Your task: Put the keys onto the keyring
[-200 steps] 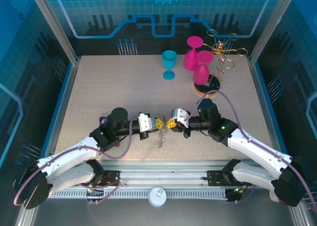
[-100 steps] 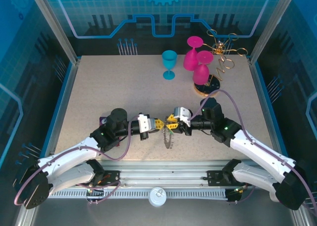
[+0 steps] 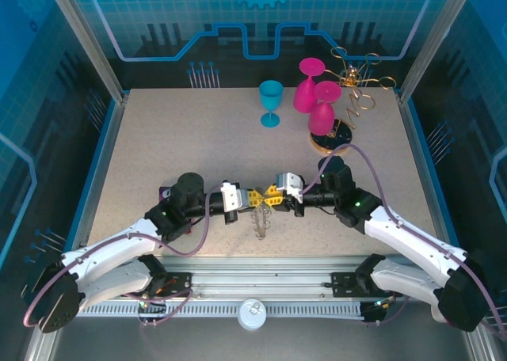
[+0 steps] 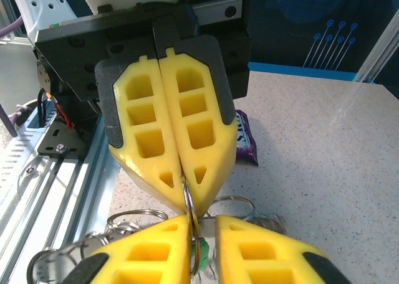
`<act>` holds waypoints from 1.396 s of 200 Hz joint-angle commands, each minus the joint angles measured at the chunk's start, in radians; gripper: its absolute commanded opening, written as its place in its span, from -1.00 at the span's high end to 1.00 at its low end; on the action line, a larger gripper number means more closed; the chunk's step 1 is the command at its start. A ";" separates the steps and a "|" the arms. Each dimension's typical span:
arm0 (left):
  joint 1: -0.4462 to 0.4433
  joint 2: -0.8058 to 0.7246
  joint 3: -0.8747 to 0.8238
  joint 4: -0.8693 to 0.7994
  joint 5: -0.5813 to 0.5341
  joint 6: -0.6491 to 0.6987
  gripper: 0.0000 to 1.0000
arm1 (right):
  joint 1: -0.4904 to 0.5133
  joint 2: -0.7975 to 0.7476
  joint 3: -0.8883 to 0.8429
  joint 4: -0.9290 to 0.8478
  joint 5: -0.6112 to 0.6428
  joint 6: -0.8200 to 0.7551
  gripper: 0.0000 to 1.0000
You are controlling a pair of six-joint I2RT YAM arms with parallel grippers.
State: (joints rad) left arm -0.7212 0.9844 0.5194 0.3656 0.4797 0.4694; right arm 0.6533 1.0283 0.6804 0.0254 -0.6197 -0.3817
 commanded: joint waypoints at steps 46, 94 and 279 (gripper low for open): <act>-0.004 -0.002 -0.003 0.060 -0.044 -0.041 0.54 | 0.002 0.006 0.057 -0.036 0.007 -0.043 1.00; -0.005 0.005 0.095 -0.217 -0.146 0.032 0.43 | 0.049 0.035 0.184 -0.320 0.123 -0.211 1.00; -0.004 -0.037 0.084 -0.158 -0.058 0.025 1.00 | 0.072 0.004 0.180 -0.269 0.178 -0.153 0.42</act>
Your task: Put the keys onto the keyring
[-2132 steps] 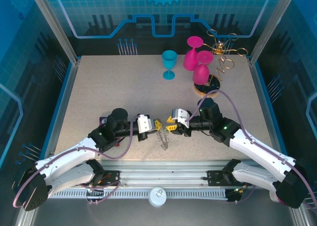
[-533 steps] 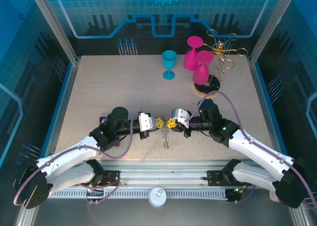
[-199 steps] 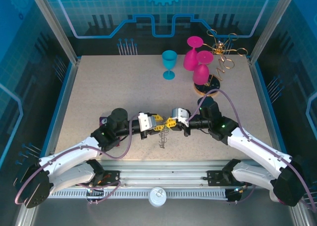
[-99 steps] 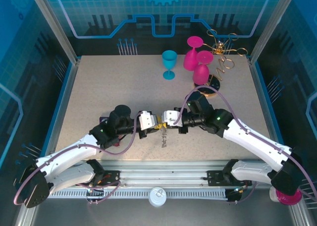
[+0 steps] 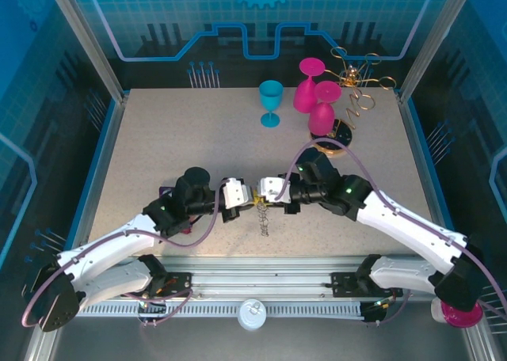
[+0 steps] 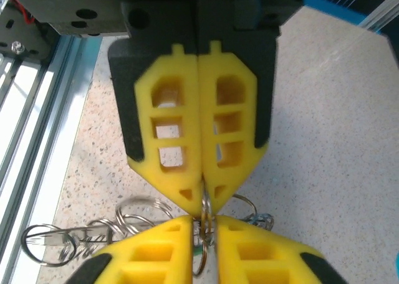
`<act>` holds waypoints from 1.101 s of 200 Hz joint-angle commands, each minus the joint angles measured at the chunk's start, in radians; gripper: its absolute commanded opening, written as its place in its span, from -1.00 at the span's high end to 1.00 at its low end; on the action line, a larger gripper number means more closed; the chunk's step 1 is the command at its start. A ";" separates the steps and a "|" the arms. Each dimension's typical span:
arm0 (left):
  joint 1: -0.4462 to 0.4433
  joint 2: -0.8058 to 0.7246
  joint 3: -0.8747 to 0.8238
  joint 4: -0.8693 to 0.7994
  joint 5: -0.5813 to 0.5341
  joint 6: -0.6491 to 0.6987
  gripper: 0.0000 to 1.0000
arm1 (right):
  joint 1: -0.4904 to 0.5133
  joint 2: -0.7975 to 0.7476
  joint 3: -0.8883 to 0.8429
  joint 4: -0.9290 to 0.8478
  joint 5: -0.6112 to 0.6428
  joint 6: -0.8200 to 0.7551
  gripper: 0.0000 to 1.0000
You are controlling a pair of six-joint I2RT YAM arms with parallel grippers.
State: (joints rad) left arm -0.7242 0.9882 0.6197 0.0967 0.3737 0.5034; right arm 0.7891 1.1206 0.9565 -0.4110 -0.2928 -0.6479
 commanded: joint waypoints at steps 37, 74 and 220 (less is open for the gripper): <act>-0.002 -0.052 -0.049 0.169 0.088 -0.018 1.00 | -0.106 -0.112 -0.190 0.300 -0.255 0.199 0.39; -0.002 -0.054 -0.055 0.178 0.100 -0.022 1.00 | -0.110 -0.110 -0.201 0.336 -0.286 0.227 0.39; -0.002 -0.056 -0.064 0.199 0.092 -0.012 1.00 | -0.128 -0.150 -0.216 0.269 -0.264 0.237 0.66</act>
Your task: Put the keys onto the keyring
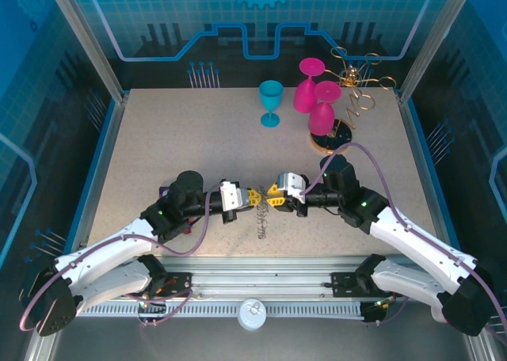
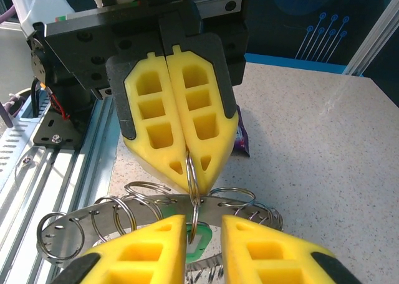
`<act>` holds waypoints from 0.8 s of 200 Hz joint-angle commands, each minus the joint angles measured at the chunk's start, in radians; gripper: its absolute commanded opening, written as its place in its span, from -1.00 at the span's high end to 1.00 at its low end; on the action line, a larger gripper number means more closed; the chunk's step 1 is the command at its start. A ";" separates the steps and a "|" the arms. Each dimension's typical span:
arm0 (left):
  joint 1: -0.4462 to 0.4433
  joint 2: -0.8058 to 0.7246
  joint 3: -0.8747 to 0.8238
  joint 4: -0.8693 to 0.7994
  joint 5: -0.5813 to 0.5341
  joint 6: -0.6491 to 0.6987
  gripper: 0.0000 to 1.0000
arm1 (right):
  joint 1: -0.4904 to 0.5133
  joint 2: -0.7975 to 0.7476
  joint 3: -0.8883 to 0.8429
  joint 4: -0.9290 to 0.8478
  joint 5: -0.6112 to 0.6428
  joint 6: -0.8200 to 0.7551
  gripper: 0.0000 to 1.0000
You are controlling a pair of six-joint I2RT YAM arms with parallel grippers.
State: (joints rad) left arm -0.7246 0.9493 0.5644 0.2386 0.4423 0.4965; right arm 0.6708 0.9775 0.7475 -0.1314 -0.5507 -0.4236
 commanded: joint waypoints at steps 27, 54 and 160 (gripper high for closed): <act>-0.001 -0.024 -0.011 0.058 0.026 -0.006 1.00 | -0.010 0.011 -0.007 -0.013 0.004 0.009 0.91; -0.002 -0.025 -0.009 0.086 0.052 -0.018 1.00 | -0.001 0.053 -0.004 0.004 -0.002 0.026 0.97; -0.001 0.004 -0.040 0.133 0.063 -0.031 1.00 | -0.002 -0.015 -0.037 0.099 -0.043 0.037 0.33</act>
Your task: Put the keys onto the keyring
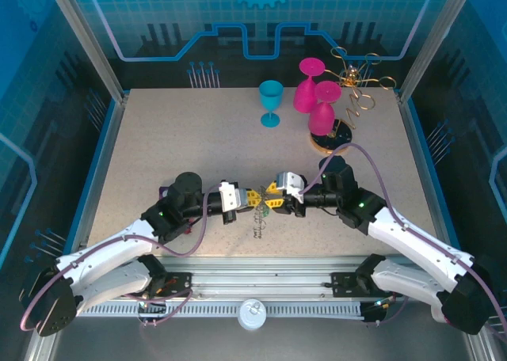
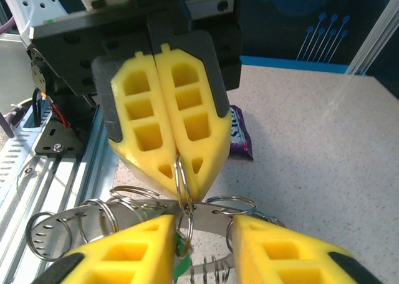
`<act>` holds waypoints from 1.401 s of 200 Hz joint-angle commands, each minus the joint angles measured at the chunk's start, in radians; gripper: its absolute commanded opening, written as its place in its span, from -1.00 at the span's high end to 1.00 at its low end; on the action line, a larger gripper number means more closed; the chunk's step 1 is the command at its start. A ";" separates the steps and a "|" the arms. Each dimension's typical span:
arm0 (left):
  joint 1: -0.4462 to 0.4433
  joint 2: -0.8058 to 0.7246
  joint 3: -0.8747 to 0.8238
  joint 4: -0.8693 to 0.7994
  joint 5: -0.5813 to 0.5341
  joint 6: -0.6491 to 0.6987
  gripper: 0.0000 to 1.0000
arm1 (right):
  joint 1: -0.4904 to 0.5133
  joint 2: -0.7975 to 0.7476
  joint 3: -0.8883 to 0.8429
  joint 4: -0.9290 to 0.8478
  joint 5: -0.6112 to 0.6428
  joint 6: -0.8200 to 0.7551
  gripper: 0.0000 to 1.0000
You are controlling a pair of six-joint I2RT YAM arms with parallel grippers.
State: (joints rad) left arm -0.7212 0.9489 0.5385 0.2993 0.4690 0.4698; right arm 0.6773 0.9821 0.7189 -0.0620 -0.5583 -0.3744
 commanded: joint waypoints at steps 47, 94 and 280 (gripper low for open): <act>-0.005 0.005 -0.011 0.079 0.042 -0.008 1.00 | -0.005 0.019 0.001 0.053 -0.065 -0.010 0.37; -0.006 0.001 -0.010 0.087 0.049 -0.017 1.00 | -0.004 0.052 0.022 0.057 -0.072 -0.020 0.74; -0.005 0.070 0.155 -0.248 -0.033 0.054 1.00 | 0.103 0.169 0.327 -0.451 0.131 -0.289 1.00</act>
State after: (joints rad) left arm -0.7231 1.0042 0.6456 0.0834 0.4160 0.5007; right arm 0.7475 1.1461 0.9863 -0.4679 -0.4118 -0.6273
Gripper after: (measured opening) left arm 0.039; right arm 0.064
